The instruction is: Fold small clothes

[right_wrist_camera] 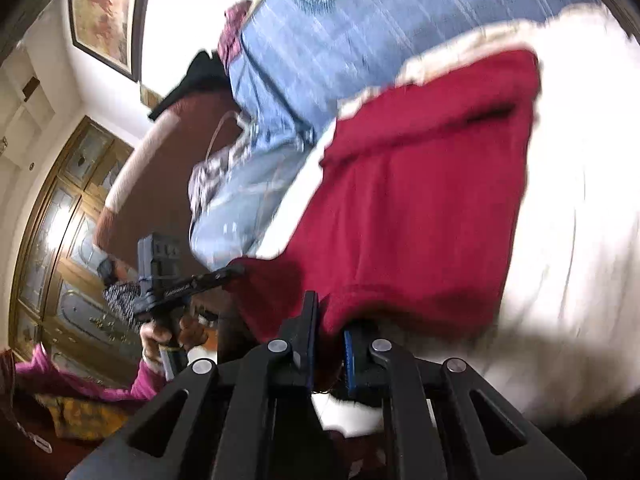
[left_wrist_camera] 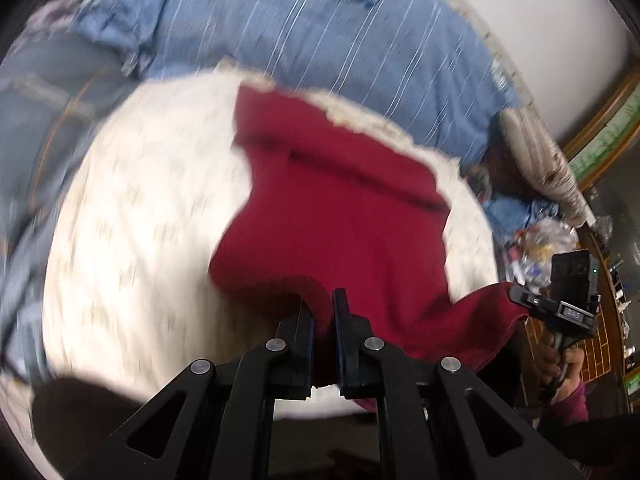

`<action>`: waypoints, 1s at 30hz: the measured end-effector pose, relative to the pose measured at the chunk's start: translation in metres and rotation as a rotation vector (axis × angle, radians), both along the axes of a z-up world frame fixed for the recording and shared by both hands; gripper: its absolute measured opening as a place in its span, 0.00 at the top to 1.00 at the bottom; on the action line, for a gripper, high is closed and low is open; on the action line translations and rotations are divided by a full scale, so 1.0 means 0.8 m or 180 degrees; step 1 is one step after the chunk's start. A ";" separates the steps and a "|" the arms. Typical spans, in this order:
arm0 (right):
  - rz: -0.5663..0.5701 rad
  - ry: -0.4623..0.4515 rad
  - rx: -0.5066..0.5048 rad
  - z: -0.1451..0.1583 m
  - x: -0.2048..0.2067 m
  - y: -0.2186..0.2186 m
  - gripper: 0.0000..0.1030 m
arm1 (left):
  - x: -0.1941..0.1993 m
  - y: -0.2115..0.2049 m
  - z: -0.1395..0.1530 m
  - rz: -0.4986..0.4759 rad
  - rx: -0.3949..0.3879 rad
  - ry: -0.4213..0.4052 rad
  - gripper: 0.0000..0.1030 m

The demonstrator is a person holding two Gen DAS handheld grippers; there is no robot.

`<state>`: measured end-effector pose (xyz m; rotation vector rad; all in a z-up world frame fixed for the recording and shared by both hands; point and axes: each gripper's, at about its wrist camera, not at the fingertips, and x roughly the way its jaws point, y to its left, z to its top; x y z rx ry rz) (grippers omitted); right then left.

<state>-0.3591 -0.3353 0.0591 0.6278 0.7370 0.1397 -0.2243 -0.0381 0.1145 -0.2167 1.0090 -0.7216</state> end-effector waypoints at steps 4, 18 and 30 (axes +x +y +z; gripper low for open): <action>-0.0168 -0.0200 -0.0150 0.030 0.038 -0.034 0.90 | 0.050 -0.026 0.024 0.0080 -0.0102 -0.0237 0.94; -0.1019 -0.0009 -0.0520 0.034 0.178 -0.186 0.91 | 0.250 -0.152 -0.024 0.0464 0.0194 -0.0508 0.94; -0.1264 0.0184 -0.0134 -0.016 0.204 -0.254 0.80 | 0.388 -0.210 -0.105 0.0470 0.0178 0.0068 0.69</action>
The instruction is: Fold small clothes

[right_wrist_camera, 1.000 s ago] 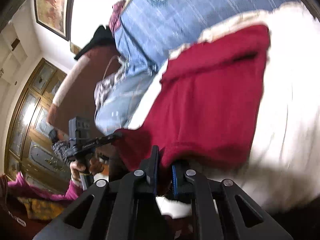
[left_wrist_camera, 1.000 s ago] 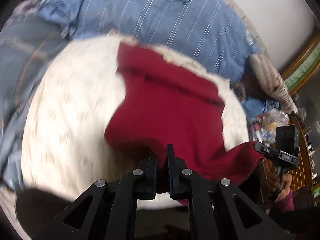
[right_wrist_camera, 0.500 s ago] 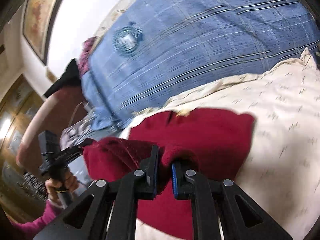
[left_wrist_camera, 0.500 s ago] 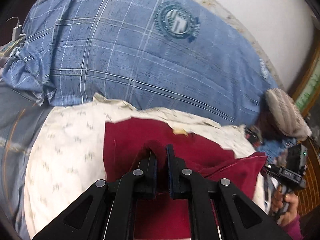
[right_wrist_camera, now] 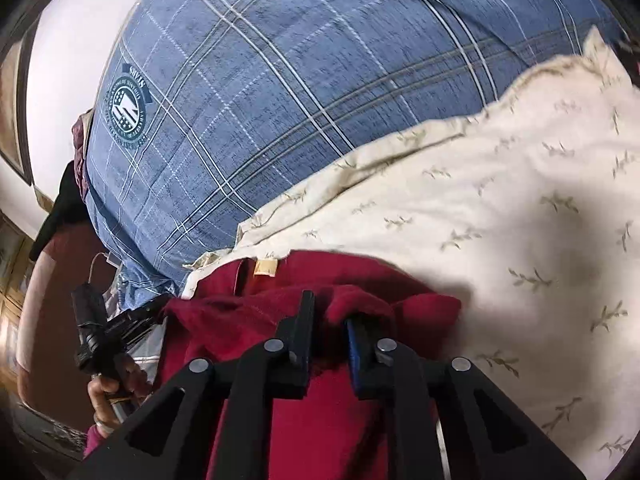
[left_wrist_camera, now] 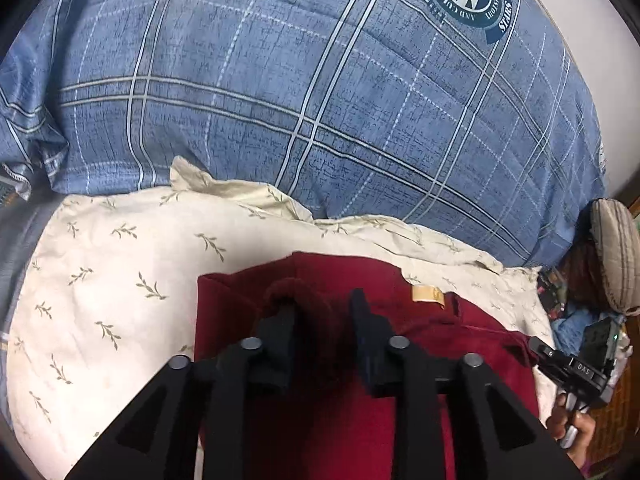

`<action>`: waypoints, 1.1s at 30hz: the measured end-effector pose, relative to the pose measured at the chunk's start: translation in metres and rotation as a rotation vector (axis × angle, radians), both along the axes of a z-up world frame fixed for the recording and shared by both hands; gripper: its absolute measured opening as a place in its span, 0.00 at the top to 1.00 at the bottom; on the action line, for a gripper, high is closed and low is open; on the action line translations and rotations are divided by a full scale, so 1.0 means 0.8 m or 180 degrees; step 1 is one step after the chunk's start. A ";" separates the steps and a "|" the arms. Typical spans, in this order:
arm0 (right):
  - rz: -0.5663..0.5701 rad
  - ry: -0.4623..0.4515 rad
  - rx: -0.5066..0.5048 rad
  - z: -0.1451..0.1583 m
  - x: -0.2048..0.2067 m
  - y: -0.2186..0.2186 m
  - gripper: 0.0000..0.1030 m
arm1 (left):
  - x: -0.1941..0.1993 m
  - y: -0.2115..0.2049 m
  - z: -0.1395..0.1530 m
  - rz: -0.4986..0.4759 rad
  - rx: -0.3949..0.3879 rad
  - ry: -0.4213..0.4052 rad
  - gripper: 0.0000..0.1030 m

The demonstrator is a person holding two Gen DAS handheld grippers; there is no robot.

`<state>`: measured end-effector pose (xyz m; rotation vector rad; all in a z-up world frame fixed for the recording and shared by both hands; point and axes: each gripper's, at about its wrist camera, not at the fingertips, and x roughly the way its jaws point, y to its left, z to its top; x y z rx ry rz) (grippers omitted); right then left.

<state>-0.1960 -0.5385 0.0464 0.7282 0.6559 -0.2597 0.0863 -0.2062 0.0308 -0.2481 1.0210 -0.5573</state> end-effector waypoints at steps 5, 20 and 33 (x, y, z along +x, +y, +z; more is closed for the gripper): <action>-0.0103 -0.0207 -0.0217 0.037 -0.037 0.029 0.50 | -0.013 0.021 0.031 0.0182 0.0059 -0.0405 0.18; 0.0037 0.0893 -0.0947 -0.023 0.094 0.042 0.55 | 0.010 0.032 -0.056 0.0204 0.0747 0.0080 0.19; 0.1248 0.0633 -0.1111 -0.009 0.197 0.233 0.39 | -0.144 0.116 -0.021 -0.0612 0.0599 -0.0545 0.19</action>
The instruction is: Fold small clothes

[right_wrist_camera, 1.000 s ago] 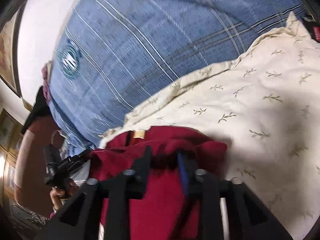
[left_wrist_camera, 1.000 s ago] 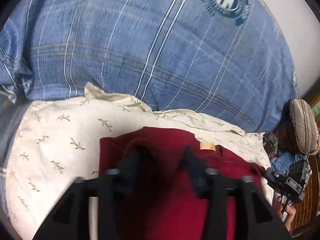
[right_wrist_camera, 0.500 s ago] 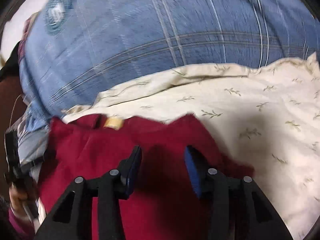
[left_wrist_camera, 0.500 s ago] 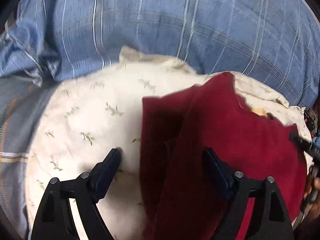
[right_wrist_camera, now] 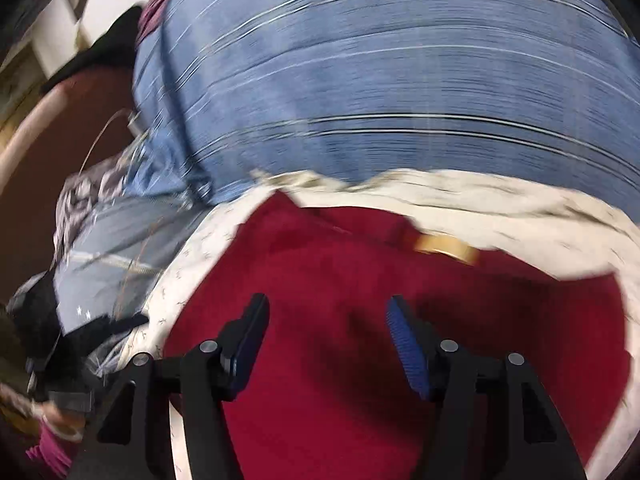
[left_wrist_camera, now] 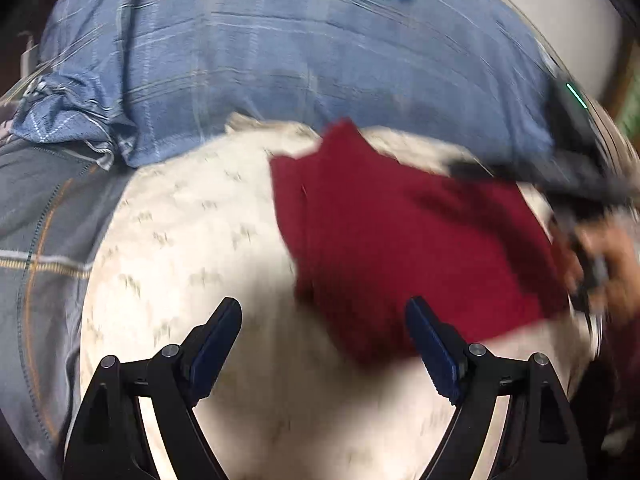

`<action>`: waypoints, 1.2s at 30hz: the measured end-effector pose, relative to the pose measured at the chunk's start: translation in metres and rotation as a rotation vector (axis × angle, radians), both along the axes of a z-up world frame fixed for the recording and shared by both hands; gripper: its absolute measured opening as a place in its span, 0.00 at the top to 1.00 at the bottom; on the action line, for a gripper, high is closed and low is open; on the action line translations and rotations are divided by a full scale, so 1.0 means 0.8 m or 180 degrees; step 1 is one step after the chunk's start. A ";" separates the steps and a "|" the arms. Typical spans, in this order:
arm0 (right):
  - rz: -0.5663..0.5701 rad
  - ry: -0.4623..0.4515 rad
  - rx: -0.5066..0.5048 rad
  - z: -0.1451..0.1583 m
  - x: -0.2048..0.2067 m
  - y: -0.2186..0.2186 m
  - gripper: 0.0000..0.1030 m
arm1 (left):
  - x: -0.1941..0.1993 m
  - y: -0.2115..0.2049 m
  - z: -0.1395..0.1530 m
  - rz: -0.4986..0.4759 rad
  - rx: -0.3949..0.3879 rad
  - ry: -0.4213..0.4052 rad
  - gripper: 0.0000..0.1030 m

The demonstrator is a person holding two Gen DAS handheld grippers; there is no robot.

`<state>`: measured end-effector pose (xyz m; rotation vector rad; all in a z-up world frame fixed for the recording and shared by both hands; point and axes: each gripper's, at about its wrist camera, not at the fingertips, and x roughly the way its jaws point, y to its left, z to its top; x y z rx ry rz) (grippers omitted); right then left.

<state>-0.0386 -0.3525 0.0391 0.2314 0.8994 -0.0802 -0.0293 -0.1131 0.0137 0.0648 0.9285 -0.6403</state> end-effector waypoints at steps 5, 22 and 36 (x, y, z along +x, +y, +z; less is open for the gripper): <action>0.0023 0.0085 0.0367 -0.024 0.046 0.014 0.39 | -0.004 0.009 -0.003 -0.0233 0.0156 -0.0057 0.19; 0.0054 0.0203 0.0469 -0.030 0.027 0.032 0.37 | 0.016 0.018 -0.015 -0.0772 -0.0117 0.0366 0.60; -0.0068 0.0183 0.0513 -0.035 0.026 0.025 0.36 | 0.030 0.003 -0.025 -0.0822 -0.0115 0.0334 0.93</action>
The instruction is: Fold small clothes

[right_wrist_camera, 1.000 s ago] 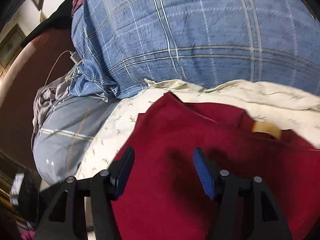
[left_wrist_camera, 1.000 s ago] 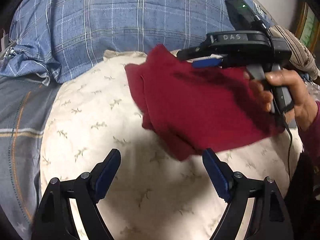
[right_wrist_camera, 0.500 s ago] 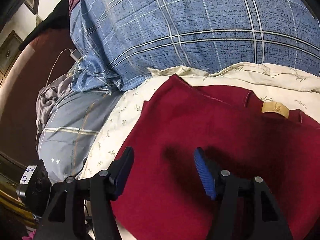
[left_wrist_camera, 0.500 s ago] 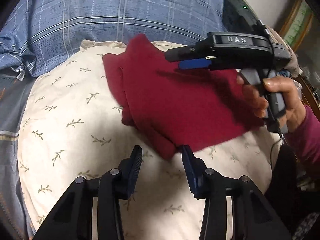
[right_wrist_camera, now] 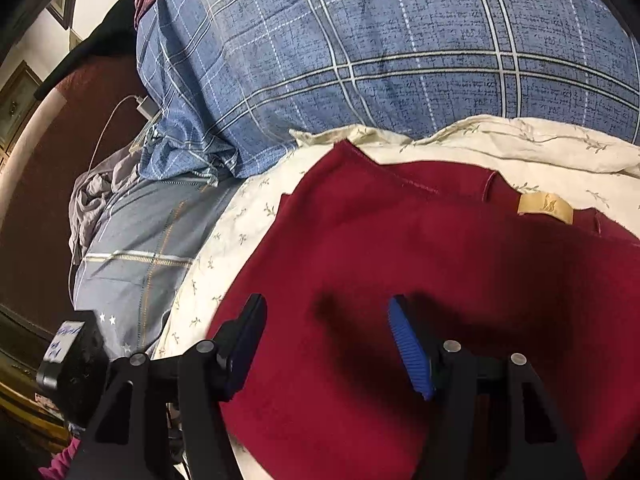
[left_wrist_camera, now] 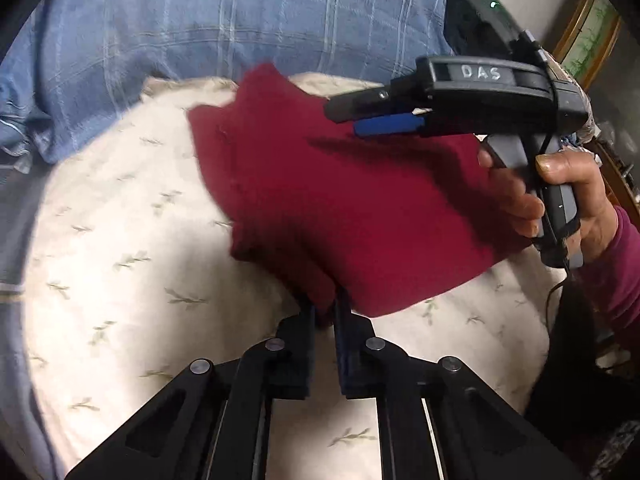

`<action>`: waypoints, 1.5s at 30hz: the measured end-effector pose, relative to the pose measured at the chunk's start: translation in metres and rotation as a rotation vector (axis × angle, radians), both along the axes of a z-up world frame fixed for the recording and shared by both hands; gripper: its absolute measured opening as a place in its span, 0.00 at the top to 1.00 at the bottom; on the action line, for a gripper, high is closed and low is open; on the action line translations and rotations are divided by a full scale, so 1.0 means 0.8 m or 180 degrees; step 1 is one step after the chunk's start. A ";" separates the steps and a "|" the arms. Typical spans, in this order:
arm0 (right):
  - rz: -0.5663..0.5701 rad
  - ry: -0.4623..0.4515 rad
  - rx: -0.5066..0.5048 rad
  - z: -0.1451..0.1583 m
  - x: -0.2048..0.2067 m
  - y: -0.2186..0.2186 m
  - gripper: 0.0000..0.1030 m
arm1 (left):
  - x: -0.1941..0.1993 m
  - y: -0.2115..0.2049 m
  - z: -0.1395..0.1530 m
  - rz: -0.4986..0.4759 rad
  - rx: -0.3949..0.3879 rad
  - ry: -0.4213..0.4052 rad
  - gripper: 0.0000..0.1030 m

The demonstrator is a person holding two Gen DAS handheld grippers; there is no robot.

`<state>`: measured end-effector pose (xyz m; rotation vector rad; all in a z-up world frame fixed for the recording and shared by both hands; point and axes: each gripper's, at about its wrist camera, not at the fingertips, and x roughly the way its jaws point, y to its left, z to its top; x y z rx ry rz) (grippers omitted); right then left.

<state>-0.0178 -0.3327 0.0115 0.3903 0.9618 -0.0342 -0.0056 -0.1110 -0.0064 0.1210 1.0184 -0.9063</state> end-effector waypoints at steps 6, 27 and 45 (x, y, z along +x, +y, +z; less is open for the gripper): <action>-0.0016 -0.0111 -0.0084 -0.001 0.024 0.001 0.35 | 0.003 0.040 -0.013 0.0213 -0.0107 0.0202 0.93; -0.0200 -0.0146 -0.0822 -0.003 0.038 -0.006 0.37 | -0.038 0.022 0.010 0.0610 0.0451 -0.0255 0.69; -0.1301 -0.0166 -0.0887 0.021 -0.180 -0.165 0.33 | -0.054 -0.027 0.060 0.0715 0.0457 -0.0615 0.52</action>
